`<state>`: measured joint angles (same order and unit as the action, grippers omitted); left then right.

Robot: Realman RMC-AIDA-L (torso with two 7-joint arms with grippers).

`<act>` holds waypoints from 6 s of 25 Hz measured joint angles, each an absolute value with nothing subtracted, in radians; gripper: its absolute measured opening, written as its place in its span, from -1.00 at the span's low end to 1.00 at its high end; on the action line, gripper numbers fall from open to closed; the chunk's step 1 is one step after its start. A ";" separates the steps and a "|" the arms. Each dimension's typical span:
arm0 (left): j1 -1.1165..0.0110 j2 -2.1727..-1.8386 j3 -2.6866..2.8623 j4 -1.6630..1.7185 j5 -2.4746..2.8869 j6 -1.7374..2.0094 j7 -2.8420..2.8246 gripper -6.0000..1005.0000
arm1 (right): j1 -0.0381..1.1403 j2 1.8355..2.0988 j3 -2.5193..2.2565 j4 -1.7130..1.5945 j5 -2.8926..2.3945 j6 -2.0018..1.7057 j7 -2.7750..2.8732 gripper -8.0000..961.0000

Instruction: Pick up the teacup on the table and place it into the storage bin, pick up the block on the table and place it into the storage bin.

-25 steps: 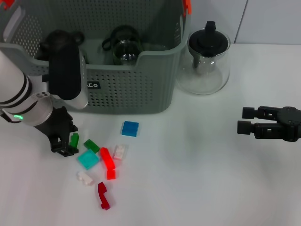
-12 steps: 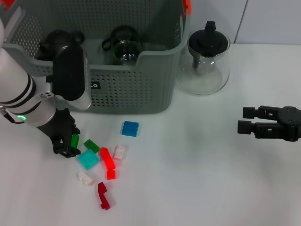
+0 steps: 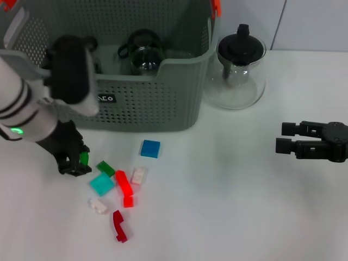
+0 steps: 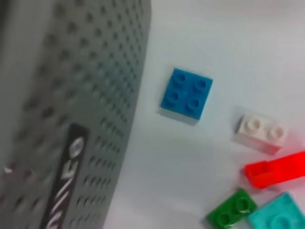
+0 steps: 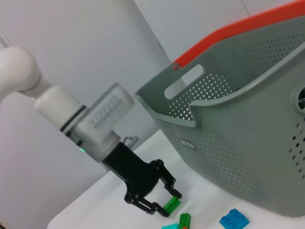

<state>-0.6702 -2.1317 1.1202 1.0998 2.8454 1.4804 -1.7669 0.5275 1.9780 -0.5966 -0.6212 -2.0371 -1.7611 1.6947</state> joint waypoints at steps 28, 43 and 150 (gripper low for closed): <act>-0.913 -1.984 0.817 1.073 2.398 1.354 -2.395 0.07 | 0.537 1.980 -0.604 -0.623 -2.036 -1.765 1.661 0.96; -0.860 -1.993 0.786 1.203 2.250 1.508 -2.309 0.53 | 0.538 1.977 -0.604 -0.623 -2.037 -1.764 1.649 0.96; -0.553 -2.177 1.534 1.292 2.858 1.607 -2.614 0.21 | 0.516 1.970 -0.595 -0.609 -2.037 -1.727 1.649 0.96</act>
